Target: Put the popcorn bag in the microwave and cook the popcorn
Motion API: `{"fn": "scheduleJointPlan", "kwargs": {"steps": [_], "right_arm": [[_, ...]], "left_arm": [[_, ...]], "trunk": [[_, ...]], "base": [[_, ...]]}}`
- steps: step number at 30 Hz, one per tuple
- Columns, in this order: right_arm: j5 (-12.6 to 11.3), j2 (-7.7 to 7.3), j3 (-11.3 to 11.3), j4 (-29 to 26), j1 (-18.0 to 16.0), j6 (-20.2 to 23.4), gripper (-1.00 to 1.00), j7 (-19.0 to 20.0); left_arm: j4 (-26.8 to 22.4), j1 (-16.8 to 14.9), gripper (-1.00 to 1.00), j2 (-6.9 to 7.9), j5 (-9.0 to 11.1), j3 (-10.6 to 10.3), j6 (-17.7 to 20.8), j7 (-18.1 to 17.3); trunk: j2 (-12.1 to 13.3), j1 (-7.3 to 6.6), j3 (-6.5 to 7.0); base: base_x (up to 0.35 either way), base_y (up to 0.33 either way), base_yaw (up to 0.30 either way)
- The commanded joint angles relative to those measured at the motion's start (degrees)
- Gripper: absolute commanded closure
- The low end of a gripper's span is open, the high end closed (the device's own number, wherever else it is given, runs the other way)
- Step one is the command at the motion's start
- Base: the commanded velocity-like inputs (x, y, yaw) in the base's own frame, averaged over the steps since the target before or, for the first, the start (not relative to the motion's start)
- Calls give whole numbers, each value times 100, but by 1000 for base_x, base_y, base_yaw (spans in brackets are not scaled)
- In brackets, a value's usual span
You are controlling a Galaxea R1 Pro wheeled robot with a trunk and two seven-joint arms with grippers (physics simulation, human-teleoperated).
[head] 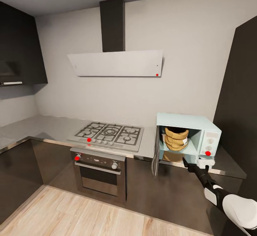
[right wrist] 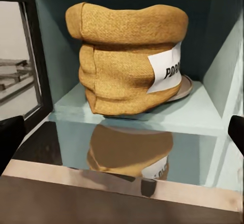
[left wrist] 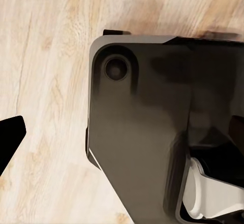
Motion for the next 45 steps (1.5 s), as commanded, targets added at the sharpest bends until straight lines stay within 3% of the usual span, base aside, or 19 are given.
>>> {"fn": "scheduleJointPlan", "kwargs": {"steps": [1,22,28,45], "right_arm": [[-5,-32,-43,20,0,-32,-100,50],[-34,-78,-58,4,7,-149,-100,3],[-58,-78,-97,0,7,-400,-100,-631],[-53,-78,-103,0,7,-429,-100,-685]], "left_arm": [[-24,7,-100,-7,5,40,46,4],[-24,7,-100,-15,5,32,48,6],[-23,7,-100,-15,5,34,46,4],[-20,7,-100,-15,5,33,46,6]], "trunk": [[-3,2,-1],[-3,2,-1],[-3,2,-1],[-3,2,-1]], "base": [[0,0,0],[136,95,0],[237,2,0],[281,0,0]]}}
